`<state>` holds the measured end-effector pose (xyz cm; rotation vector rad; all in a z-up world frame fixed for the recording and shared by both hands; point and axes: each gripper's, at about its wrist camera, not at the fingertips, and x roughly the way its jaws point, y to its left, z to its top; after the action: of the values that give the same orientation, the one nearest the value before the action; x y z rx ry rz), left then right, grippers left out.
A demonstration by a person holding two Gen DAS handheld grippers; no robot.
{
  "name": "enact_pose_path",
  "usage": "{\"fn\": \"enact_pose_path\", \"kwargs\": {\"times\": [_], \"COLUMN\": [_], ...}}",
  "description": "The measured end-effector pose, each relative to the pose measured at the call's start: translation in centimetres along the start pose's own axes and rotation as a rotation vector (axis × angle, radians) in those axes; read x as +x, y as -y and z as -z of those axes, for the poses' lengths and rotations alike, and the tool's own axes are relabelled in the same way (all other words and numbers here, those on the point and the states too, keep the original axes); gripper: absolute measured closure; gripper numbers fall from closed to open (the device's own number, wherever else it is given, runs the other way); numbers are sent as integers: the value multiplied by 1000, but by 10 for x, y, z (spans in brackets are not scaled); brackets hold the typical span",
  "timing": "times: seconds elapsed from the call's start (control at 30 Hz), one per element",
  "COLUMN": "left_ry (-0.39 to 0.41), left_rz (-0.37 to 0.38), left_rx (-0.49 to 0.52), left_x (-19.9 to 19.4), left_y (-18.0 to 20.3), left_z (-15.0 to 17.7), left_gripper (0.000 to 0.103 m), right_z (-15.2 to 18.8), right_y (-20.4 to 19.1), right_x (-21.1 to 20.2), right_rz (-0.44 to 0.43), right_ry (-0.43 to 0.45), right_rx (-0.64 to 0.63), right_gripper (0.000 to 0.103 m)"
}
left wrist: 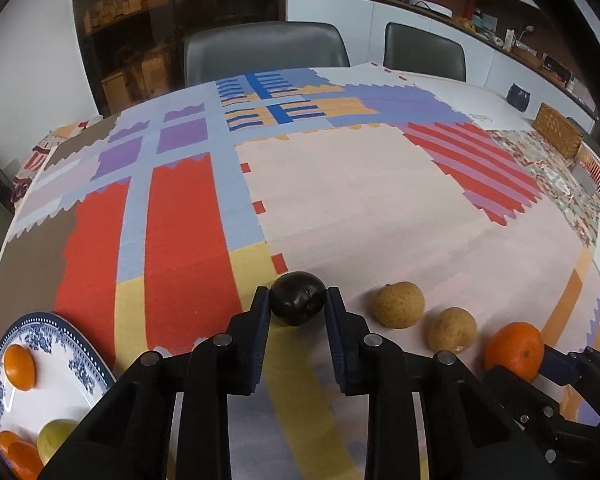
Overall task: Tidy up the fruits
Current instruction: 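Grasp the dark plum with the left tool while the right tool grasps the last orange, then carry the plum and orange onto the plate and open both tools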
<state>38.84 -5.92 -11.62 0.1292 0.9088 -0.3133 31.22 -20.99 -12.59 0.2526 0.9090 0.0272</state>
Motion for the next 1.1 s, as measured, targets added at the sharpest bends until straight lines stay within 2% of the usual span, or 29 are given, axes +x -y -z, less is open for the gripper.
{"fn": "enact_pose_path", "kwargs": {"times": [0.4, 0.77, 1.1], "left_ry": [48, 115, 182], "left_rz": [3, 2, -40], "left_rx": [-20, -73, -104], "left_x": [-52, -114, -167], "left_y": [0, -9, -20], "left_z": [18, 41, 65], "left_gripper": [76, 76, 76], "right_z": [0, 5, 15], "right_y": [1, -20, -49], "right_x": [-24, -62, -98], "right_rz": [-45, -111, -172], "right_ry": [27, 75, 112], "right_rx": [-35, -104, -180], "right_gripper": [61, 61, 61]}}
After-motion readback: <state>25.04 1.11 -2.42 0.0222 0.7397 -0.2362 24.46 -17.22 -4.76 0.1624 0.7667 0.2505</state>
